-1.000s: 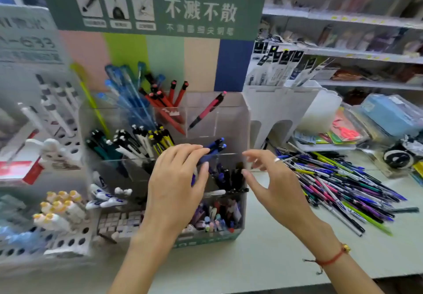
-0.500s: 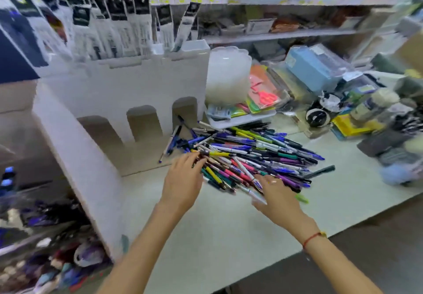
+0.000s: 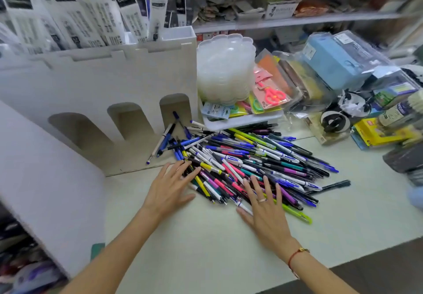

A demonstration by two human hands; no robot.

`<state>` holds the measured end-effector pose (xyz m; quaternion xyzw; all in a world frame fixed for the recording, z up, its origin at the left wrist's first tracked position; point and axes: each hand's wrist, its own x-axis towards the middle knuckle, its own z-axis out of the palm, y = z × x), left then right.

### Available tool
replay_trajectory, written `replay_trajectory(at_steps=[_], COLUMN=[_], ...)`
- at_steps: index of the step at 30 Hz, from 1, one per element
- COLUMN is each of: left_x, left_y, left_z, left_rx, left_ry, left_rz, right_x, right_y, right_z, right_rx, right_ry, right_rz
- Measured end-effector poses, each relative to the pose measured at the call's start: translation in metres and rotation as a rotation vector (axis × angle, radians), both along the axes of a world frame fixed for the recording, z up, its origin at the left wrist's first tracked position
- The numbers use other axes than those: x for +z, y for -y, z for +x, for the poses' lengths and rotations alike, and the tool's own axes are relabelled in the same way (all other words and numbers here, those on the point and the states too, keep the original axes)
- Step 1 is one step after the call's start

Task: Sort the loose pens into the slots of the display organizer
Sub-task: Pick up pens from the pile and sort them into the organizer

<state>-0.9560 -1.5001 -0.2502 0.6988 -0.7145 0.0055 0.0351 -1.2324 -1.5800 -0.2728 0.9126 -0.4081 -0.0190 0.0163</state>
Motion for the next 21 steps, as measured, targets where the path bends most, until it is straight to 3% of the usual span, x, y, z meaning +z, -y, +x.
replay_trajectory(at_steps=[4,7,9,12,17,21], left_x=[-0.002,-0.003,-0.002,-0.007,-0.011,-0.008], left_y=[0.009,0.014,0.011,-0.003,-0.03,-0.055], left_z=[0.003,0.0,-0.003,-0.006,-0.006,-0.008], left_rx=[-0.211,-0.166,-0.073,0.102,0.49,0.658], left_ry=[0.066,-0.011,-0.116,-0.278,-0.346,-0.363], left_rz=[0.041,0.107,0.124,0.034,0.024,0.177], right_x=[0.003,0.015,0.027,0.034,0.031,0.041], right_y=[0.003,-0.002,-0.007,-0.011,-0.011,-0.016], right_z=[0.002,0.016,0.037,0.074,0.118,0.137], right_rx=[0.017,0.062,0.11,0.151,0.073,0.029], right_ry=[0.044,0.18,0.238,0.165,-0.067,-0.158], right_rz=[-0.001,-0.027,-0.021,-0.004,0.009,0.076])
